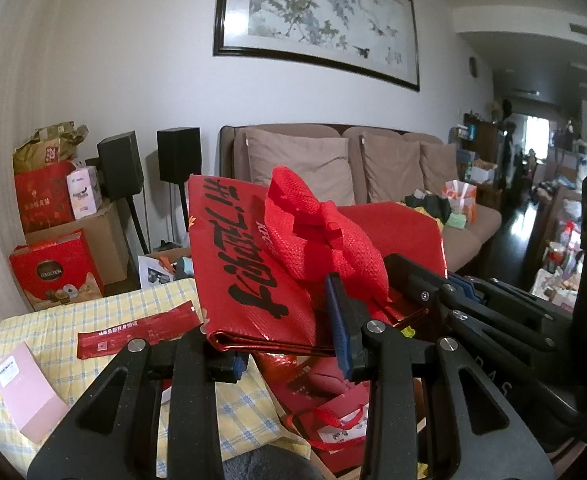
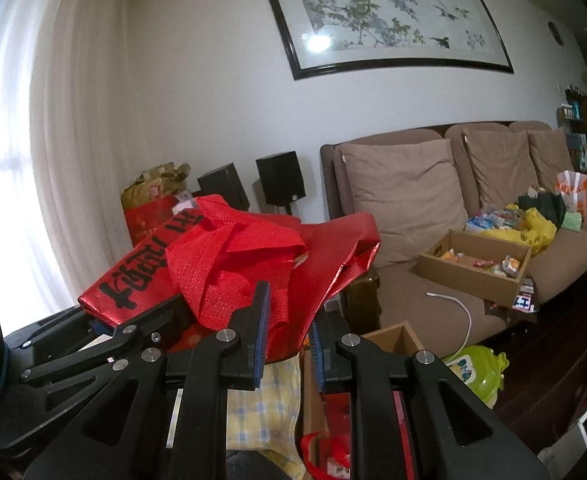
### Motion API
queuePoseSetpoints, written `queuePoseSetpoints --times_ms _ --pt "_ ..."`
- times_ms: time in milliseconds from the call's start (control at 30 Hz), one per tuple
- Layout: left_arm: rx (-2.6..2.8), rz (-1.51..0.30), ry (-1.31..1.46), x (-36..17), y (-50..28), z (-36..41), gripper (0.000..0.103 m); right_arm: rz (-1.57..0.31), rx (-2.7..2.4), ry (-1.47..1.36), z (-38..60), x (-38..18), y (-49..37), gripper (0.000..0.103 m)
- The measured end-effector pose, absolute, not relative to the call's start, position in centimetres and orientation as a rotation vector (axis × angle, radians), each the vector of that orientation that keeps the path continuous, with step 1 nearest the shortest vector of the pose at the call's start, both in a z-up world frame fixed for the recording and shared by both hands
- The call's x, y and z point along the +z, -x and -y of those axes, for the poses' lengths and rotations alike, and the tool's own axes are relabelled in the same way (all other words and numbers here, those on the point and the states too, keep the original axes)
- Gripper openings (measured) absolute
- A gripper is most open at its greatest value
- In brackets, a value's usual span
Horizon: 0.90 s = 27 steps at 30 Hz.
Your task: Organize objects
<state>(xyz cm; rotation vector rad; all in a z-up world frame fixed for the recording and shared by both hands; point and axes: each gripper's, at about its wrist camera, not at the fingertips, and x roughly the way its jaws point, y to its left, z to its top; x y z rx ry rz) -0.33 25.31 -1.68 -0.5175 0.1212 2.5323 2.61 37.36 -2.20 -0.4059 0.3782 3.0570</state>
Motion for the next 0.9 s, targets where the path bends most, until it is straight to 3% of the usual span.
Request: queuePoseSetpoints --times_ms 900 --pt "2.527 -0.118 0.552 -2.35 0.54 -25.23 0.031 -0.378 3.035 0.452 -37.15 -2.12 -1.77 0.017"
